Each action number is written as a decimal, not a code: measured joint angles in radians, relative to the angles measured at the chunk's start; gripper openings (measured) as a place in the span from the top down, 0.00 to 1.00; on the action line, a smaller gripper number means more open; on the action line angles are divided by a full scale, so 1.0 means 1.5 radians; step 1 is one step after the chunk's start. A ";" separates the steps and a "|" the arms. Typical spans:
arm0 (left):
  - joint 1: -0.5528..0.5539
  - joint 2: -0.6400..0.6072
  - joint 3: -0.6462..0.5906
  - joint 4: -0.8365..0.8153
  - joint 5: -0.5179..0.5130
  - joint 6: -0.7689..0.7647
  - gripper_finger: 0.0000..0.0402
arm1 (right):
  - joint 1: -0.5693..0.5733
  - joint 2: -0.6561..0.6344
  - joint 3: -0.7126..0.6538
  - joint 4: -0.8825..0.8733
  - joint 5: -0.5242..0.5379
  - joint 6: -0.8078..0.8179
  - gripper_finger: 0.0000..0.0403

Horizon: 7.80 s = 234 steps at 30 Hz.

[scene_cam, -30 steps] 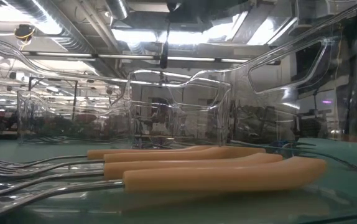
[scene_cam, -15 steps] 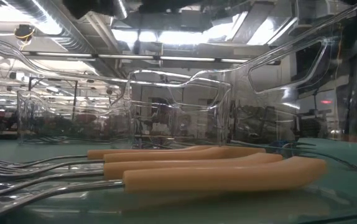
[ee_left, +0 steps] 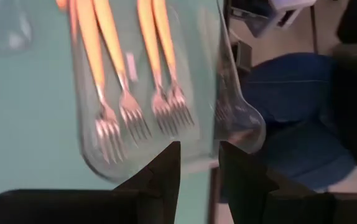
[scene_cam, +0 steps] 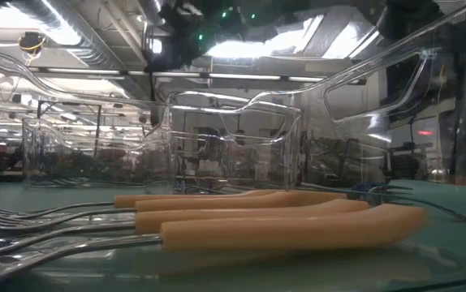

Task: Sort silverware by color (type)
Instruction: Put the black fork into the top transparent bin, then put the blue fork into the center transparent bin

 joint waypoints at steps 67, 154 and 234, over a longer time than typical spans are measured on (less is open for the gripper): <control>-0.067 0.000 0.000 0.001 -0.039 -0.156 0.74 | 0.001 0.076 -0.093 0.030 -0.044 0.002 0.89; 0.214 0.000 0.000 0.016 -0.070 0.356 0.74 | 0.255 -0.803 -0.891 -0.264 0.096 0.515 0.88; 0.214 0.000 0.000 0.032 -0.070 0.353 0.74 | 0.254 -0.465 -1.018 0.056 0.138 0.556 0.97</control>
